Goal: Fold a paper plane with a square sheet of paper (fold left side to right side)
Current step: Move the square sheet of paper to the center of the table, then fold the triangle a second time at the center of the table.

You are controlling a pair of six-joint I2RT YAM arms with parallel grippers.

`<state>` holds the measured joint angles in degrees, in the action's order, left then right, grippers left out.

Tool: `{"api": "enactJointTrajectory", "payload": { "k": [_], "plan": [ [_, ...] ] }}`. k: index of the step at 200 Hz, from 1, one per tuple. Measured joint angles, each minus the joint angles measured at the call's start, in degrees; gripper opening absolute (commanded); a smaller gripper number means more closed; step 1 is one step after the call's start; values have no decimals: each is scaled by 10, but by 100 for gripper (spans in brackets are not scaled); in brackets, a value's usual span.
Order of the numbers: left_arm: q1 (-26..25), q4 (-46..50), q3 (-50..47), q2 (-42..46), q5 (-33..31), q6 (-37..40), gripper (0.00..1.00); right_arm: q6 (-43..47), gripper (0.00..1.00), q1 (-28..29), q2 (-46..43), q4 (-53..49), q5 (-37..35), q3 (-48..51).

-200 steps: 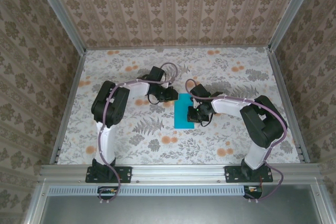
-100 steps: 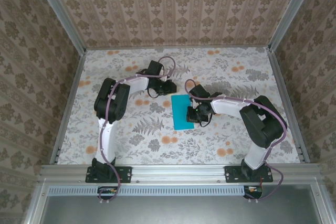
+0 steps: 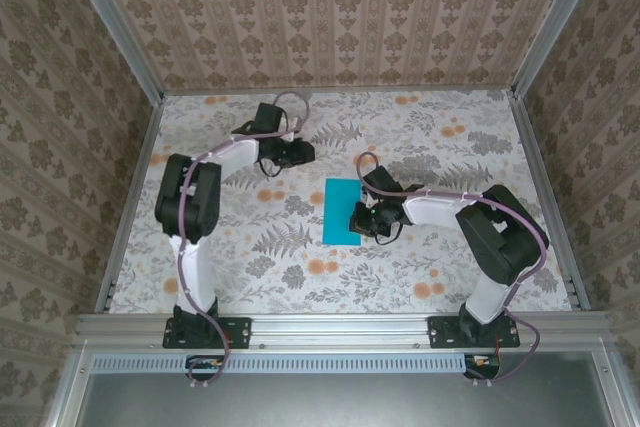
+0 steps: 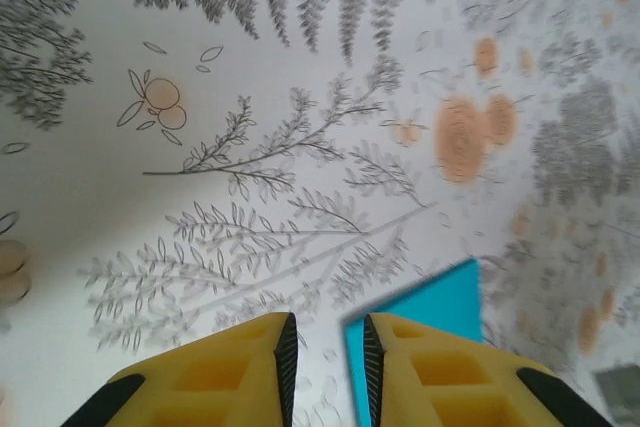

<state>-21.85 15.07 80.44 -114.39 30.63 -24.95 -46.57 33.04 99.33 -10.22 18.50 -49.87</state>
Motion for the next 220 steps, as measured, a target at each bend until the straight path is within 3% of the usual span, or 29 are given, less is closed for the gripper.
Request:
{"api": "enactJointTrajectory", "payload": {
  "k": [24, 62, 142, 189, 220],
  "plan": [
    [-11, -21, -51, 55, 19, -5, 27, -1, 16, 2, 0, 6, 0, 1],
    [-45, -40, -124, 64, 41, -33, 27, 21, 34, 4, -23, 4, -14, 5],
    [-90, -53, -130, 35, 62, -60, 27, 59, 61, -41, -113, -14, -50, 36],
    [-99, -53, -148, 31, 55, -64, 26, 54, 63, -64, -113, 8, -29, 56],
    [-100, -53, -155, 21, 48, -64, 26, 48, 57, -68, -113, 10, -8, 56]
  ]
}}
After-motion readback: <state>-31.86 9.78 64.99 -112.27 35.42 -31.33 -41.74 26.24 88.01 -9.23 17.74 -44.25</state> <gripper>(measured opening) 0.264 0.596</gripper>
